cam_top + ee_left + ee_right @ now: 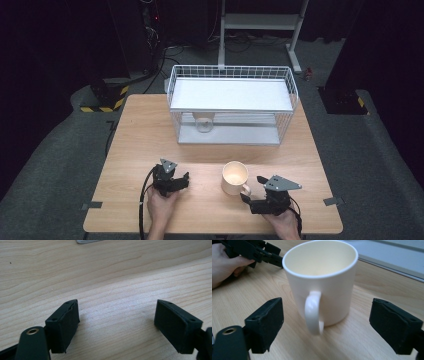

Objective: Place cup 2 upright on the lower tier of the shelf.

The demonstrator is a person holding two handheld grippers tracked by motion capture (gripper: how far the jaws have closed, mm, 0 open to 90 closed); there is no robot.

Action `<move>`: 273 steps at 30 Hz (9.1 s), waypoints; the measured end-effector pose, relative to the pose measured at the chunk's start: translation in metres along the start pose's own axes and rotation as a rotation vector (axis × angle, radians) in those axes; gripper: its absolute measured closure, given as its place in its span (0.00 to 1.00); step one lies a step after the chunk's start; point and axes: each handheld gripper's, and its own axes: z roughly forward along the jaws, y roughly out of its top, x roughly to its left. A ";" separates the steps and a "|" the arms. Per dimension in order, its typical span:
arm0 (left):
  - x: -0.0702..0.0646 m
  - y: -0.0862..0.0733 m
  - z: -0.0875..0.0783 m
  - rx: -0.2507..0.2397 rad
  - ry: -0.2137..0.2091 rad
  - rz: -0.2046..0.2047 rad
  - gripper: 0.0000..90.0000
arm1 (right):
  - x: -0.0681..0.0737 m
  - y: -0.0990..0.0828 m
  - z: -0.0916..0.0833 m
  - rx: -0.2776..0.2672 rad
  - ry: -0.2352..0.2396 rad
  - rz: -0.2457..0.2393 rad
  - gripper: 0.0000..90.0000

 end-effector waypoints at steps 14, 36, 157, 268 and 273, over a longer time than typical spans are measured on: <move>0.000 0.000 0.000 0.000 0.001 -0.001 0.23 | 0.003 0.022 0.027 -0.003 0.007 -0.017 0.10; 0.000 0.000 0.000 0.001 0.000 -0.001 0.23 | 0.007 0.030 0.046 0.003 -0.018 -0.062 0.10; 0.000 0.000 0.000 0.000 -0.001 -0.001 0.24 | -0.109 0.086 0.073 -0.015 -0.277 0.122 0.11; 0.000 0.000 0.000 -0.001 -0.009 -0.009 0.25 | -0.136 0.086 0.092 -0.028 -0.328 0.153 0.08; 0.000 0.000 0.000 -0.004 -0.006 -0.005 0.25 | -0.134 0.083 0.088 -0.022 -0.325 0.149 0.08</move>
